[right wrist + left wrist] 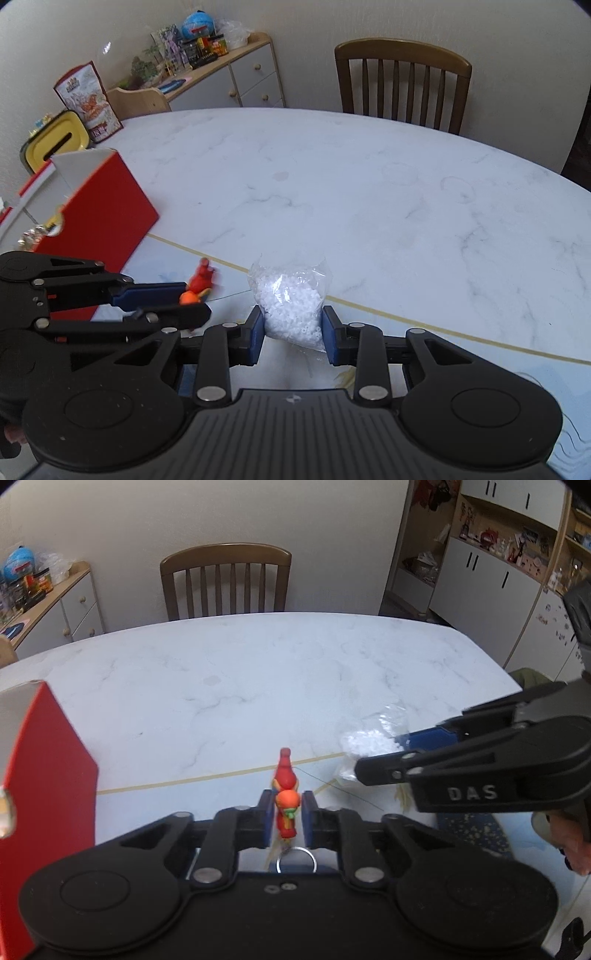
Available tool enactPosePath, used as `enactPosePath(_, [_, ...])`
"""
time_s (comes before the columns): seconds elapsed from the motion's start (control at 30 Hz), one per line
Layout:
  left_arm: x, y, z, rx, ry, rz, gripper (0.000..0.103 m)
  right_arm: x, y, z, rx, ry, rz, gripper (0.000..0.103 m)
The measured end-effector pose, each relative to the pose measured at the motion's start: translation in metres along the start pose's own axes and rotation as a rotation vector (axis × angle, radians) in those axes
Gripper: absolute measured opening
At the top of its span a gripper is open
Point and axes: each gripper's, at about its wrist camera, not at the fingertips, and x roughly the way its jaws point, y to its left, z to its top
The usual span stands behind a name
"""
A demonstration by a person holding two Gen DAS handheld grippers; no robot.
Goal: Organize objects
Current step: 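Grasp the red bird keychain with the left tool while the right grasps the bead bag, then carry the red bird keychain and bead bag over the box with both tools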
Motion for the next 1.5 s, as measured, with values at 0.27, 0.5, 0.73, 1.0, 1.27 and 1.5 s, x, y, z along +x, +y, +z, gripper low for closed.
enactPosePath(0.27, [-0.024,0.003,-0.002,-0.004,-0.027,-0.015,0.005,-0.040,0.014,-0.009,0.000,-0.048,-0.003,0.032])
enactPosePath(0.5, [-0.006,0.005,-0.008,-0.017,0.030,-0.027,0.024,-0.057,0.008,-0.028,0.024,-0.050,-0.029,0.032])
enactPosePath(0.73, [0.020,-0.007,-0.017,0.024,0.053,0.017,0.054,-0.063,-0.007,-0.051,0.065,-0.029,-0.050,0.032])
enactPosePath(1.0, [0.043,-0.015,-0.020,0.041,0.081,0.052,0.053,-0.065,-0.023,-0.064,0.088,-0.011,-0.065,0.032])
enactPosePath(1.27, [0.046,-0.020,-0.019,0.049,0.064,0.073,0.041,-0.065,-0.028,-0.068,0.087,-0.005,-0.060,0.032])
enactPosePath(1.5, [0.043,-0.022,-0.021,0.055,0.049,0.085,0.039,-0.065,-0.029,-0.068,0.076,-0.007,-0.052,0.032])
